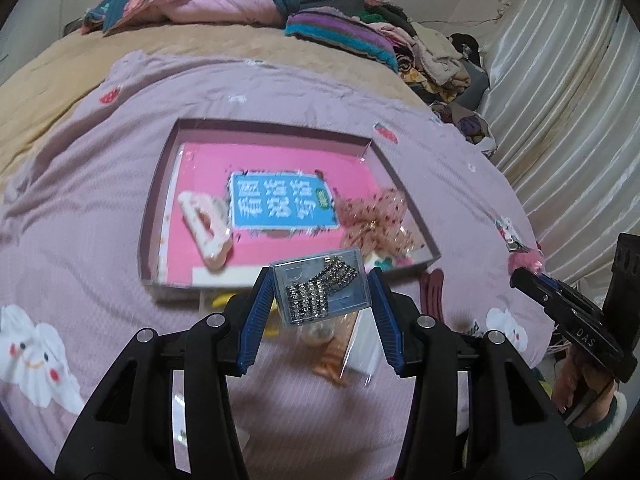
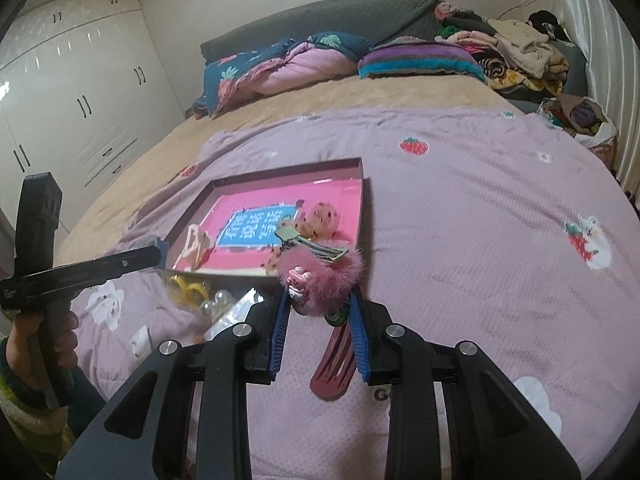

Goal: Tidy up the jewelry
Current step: 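Carry the hairpin case and pink fluffy clip over the pink box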

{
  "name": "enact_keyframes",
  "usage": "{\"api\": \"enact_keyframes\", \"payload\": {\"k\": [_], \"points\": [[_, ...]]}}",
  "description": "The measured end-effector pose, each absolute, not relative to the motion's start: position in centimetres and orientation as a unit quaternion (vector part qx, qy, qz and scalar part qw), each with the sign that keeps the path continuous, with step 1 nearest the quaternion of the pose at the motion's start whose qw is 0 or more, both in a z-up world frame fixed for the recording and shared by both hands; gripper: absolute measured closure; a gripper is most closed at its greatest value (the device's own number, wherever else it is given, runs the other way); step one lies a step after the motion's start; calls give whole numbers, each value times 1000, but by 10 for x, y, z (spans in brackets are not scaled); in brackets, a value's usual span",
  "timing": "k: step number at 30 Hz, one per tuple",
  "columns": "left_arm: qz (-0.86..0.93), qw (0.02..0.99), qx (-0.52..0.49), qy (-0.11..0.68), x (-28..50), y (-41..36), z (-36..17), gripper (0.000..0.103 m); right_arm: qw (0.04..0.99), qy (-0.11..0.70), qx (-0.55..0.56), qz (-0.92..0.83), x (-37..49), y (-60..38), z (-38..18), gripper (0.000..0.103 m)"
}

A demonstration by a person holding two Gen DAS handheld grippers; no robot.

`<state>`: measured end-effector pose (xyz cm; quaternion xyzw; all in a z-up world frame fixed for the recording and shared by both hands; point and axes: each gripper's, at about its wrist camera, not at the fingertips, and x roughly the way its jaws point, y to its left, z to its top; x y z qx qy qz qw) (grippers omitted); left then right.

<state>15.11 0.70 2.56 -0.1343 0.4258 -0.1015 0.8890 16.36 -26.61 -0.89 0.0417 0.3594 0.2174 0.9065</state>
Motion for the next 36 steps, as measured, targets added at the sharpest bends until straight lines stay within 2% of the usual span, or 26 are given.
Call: {"api": "enact_keyframes", "payload": {"k": [20,36], "points": [[-105,893,-113,424,203,1,38,63,917,325,29,229,201,-242,30,76],[-107,877,-86,460,241,-6,9,63,917,333,32,219,258,-221,31,76]]}}
